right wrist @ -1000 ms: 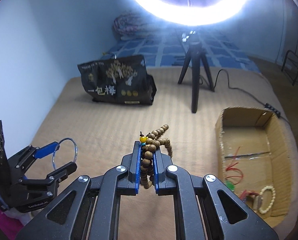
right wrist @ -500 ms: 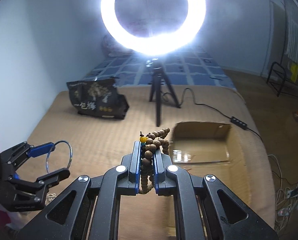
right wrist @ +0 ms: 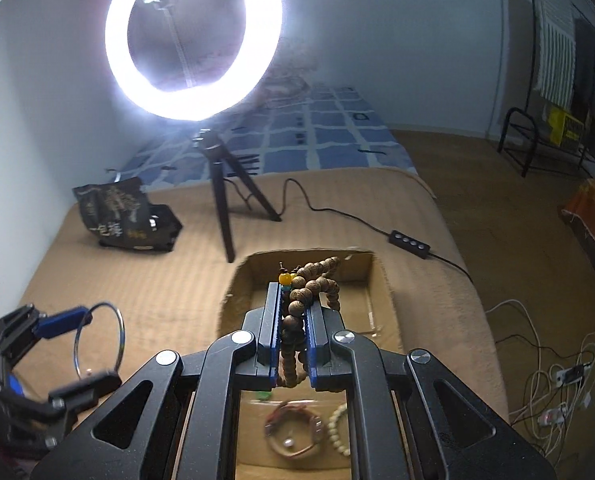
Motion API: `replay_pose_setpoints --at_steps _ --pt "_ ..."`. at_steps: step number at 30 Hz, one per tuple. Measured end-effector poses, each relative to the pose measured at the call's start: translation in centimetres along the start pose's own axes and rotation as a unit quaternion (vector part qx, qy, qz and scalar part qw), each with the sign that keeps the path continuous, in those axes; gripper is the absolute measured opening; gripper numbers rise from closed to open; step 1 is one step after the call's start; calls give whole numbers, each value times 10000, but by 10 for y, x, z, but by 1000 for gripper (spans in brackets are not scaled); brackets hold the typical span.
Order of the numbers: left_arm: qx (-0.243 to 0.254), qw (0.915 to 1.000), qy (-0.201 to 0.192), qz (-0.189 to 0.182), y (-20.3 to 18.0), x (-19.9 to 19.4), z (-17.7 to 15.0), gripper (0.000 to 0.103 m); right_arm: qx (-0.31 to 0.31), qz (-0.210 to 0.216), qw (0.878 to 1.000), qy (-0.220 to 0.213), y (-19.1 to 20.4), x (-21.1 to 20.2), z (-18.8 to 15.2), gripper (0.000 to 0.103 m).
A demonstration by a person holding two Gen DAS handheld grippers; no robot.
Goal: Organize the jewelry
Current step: 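Carry the bangle and necklace over the cardboard box with both grippers, then open both grippers to drop the bangle and necklace into the box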
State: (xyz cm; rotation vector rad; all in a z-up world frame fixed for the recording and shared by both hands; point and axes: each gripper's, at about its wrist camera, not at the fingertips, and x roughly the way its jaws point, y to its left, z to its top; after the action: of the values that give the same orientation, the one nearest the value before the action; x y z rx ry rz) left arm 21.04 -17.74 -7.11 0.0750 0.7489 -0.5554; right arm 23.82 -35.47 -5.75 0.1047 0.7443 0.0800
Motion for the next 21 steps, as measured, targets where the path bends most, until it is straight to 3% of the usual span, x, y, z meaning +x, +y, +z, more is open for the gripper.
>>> replay_pose_setpoints --at_steps 21 --pt "-63 9991 348 -220 -32 61 1 73 467 211 9983 273 -45 54 -3 9"
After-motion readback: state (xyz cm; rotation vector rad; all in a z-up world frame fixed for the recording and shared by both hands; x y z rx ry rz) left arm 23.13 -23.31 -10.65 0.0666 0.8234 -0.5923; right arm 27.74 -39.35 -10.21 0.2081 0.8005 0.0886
